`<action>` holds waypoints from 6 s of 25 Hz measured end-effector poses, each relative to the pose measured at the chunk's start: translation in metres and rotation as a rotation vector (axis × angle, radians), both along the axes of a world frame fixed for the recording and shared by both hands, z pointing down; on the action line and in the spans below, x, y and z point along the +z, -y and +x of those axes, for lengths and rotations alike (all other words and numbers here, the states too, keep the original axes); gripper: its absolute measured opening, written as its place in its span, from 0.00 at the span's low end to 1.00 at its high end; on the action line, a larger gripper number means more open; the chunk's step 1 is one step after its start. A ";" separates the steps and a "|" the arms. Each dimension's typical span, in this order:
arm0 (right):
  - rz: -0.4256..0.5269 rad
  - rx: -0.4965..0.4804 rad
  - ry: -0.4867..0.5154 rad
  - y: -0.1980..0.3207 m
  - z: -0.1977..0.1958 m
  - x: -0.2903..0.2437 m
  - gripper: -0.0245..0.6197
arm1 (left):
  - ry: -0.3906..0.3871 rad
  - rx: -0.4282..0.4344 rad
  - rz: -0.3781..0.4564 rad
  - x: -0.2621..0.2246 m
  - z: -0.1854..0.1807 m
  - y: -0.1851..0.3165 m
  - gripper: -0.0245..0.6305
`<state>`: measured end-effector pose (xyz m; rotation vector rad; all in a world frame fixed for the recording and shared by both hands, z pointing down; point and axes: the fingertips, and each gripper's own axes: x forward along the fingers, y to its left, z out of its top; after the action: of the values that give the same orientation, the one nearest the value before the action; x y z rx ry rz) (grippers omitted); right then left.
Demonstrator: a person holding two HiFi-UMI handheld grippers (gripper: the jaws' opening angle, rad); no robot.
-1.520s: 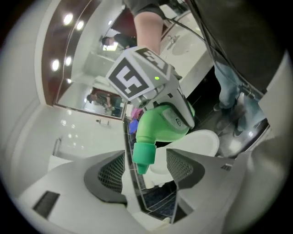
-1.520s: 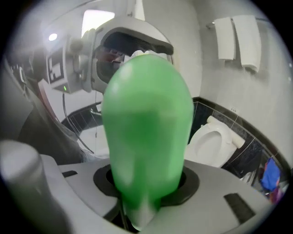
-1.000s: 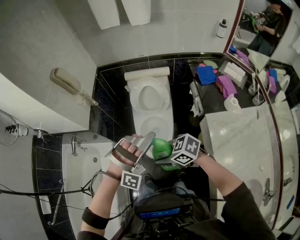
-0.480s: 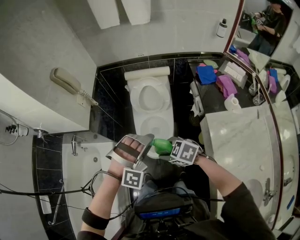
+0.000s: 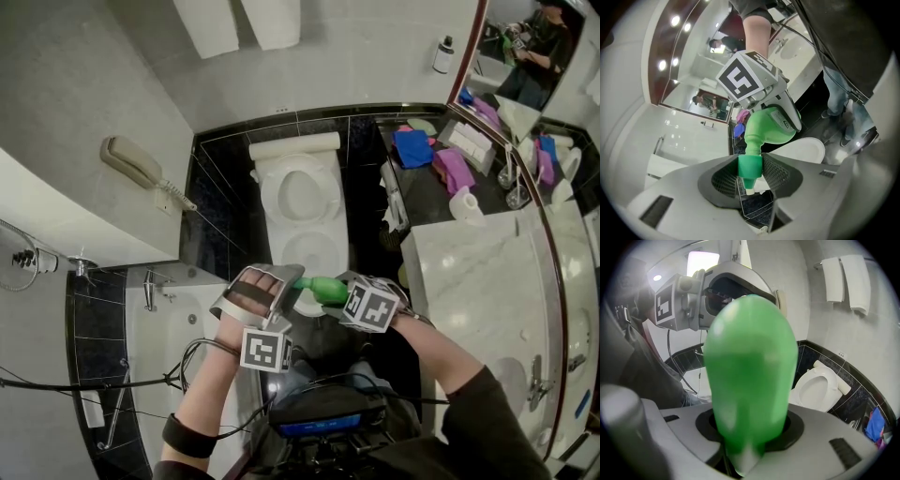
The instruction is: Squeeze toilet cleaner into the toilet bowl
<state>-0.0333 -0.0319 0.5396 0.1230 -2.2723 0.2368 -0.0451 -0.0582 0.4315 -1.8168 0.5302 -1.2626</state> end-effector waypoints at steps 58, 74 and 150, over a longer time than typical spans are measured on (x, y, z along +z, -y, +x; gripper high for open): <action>-0.045 0.445 0.258 0.032 0.051 0.038 0.34 | -1.187 -0.606 -0.386 0.043 -0.093 0.007 0.28; -0.119 0.381 0.247 0.017 0.004 0.055 0.34 | -1.160 -0.557 -0.389 0.047 -0.112 -0.004 0.28; -1.367 0.452 0.206 -0.072 -0.076 0.581 0.32 | -1.072 -0.772 -0.469 0.474 -0.146 0.074 0.28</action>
<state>-0.1091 0.0403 1.1203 -0.1210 -1.7703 1.9909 -0.1907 -0.1324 0.9051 -2.7838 1.7614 -0.7560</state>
